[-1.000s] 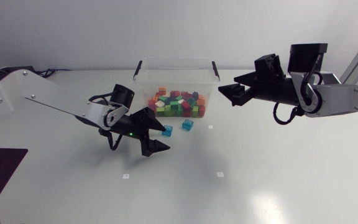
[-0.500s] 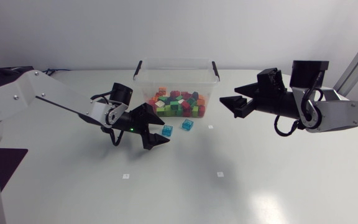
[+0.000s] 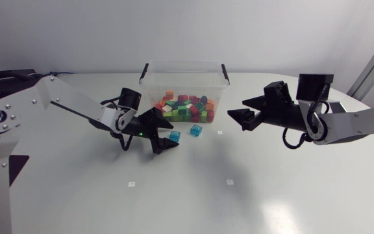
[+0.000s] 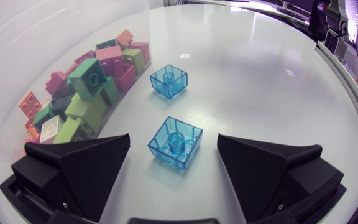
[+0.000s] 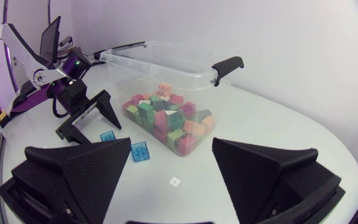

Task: Place the duplo bricks in the container

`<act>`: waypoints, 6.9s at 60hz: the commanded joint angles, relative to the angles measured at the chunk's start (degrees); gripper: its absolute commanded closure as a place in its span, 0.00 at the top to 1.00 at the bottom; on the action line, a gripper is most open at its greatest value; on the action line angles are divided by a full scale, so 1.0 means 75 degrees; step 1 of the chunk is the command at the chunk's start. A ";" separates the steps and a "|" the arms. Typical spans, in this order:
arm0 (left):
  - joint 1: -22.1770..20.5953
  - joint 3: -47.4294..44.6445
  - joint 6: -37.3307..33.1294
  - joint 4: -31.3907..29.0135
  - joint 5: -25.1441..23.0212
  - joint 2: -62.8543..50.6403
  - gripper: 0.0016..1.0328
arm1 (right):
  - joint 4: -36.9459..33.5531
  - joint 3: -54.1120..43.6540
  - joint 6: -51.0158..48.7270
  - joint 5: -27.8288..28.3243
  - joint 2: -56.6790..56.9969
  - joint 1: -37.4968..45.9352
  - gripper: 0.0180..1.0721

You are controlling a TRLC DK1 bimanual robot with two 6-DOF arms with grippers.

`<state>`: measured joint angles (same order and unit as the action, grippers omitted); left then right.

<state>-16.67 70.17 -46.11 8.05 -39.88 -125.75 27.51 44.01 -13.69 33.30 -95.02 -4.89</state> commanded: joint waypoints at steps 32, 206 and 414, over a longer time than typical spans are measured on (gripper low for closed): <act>-0.0192 -0.0415 -0.0016 -0.0183 -0.0238 0.0185 0.43 | 0.1161 0.0074 -0.0647 -0.0291 -0.2330 -0.1095 0.90; 0.0359 0.3886 0.1577 -0.6359 0.2305 0.2166 0.24 | -0.4324 0.2628 -0.0588 -0.1627 0.0623 -0.2161 0.24; 0.1167 -0.0778 0.2960 -0.4097 0.3770 0.8048 0.96 | -0.5953 0.6777 0.0197 -0.3866 -0.1369 -0.1962 0.95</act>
<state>-8.71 66.63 -25.41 -23.42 -11.88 -67.59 -18.02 98.59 -12.16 5.48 -108.22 -20.75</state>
